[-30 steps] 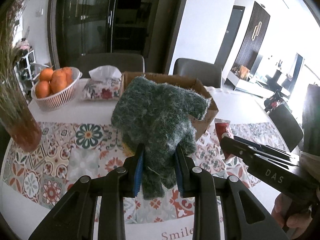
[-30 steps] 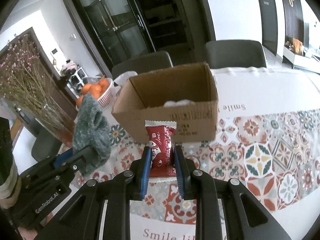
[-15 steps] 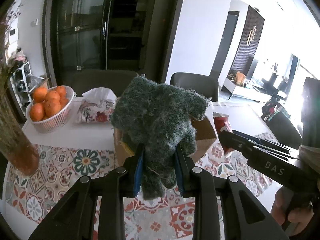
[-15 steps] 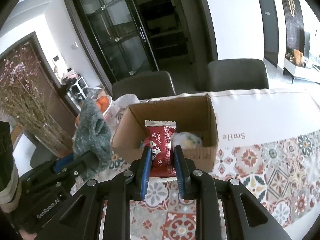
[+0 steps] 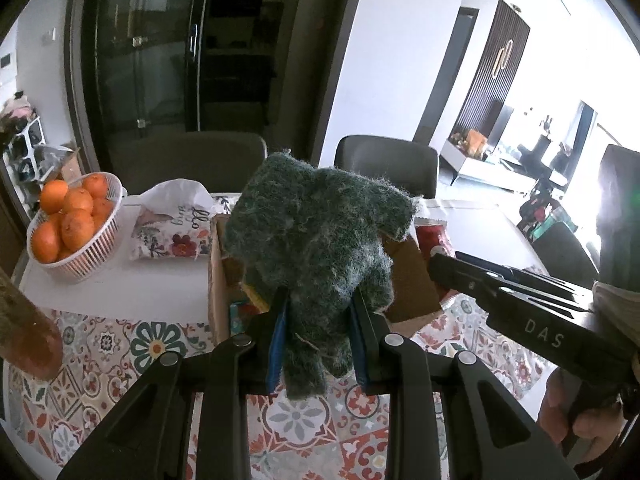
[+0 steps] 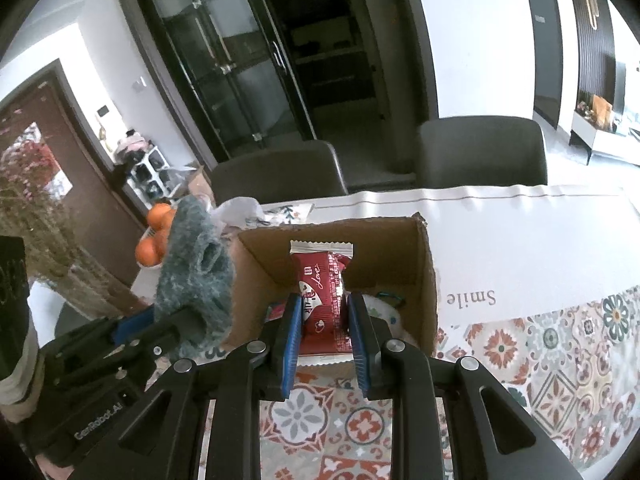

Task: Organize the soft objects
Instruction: 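Lift the candy wrapper and green cloth and carry them over the box, then open both tools to drop the wrapper and cloth into the box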

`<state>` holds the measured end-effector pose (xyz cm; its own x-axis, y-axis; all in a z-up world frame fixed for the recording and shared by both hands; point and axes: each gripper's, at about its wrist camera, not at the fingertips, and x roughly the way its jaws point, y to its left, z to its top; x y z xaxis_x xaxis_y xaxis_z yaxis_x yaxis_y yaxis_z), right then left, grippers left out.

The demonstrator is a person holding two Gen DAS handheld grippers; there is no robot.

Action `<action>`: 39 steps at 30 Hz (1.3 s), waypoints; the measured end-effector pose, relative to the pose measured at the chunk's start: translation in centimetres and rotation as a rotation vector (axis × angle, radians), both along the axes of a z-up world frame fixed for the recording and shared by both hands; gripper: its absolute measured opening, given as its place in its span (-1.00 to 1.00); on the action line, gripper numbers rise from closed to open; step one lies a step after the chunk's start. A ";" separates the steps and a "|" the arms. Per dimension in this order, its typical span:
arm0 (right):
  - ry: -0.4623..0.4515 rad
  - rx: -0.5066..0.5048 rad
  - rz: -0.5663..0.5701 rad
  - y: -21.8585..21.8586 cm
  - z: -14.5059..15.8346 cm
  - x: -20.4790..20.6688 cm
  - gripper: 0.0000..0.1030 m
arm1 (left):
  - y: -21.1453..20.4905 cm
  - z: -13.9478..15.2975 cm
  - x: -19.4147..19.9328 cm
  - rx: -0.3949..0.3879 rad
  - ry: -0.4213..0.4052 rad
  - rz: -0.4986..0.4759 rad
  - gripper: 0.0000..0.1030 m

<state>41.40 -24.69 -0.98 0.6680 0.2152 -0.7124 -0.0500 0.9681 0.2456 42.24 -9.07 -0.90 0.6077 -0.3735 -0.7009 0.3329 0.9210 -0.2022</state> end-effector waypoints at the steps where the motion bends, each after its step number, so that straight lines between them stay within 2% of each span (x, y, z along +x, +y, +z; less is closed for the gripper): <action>1: 0.011 -0.012 0.002 0.0 -0.2 0.7 -0.52 | 0.0 -0.2 0.5 0.003 0.008 -0.002 -0.45; 7: 0.067 -0.054 0.005 -0.1 -1.4 3.6 -0.52 | -0.6 -1.9 3.6 0.019 0.092 -0.023 -0.45; 15: 0.154 -0.053 -0.006 -0.8 -4.1 6.8 -0.52 | -1.7 -4.5 6.6 0.059 0.208 -0.039 -0.45; 21: 0.205 -0.060 -0.014 -1.1 -5.8 8.2 -0.52 | -2.4 -6.1 8.0 0.106 0.248 -0.045 -0.44; 23: 0.213 -0.065 -0.017 -1.2 -6.1 8.5 -0.49 | -2.5 -6.7 8.5 0.124 0.260 -0.044 -0.35; 27: 0.213 -0.085 -0.019 -1.0 -6.1 8.5 -0.28 | -2.7 -7.3 9.0 0.149 0.277 -0.024 -0.23; 29: 0.209 -0.087 -0.026 -1.2 -6.0 8.3 -0.25 | -2.7 -7.3 8.9 0.147 0.281 -0.020 -0.01; 34: 0.196 -0.087 -0.061 -1.6 -5.1 7.1 -0.18 | -2.4 -6.6 8.3 0.150 0.267 0.009 0.09; 39: 0.148 -0.109 -0.083 -1.2 -3.5 4.3 -0.12 | -1.5 -4.9 6.1 0.143 0.222 0.050 0.19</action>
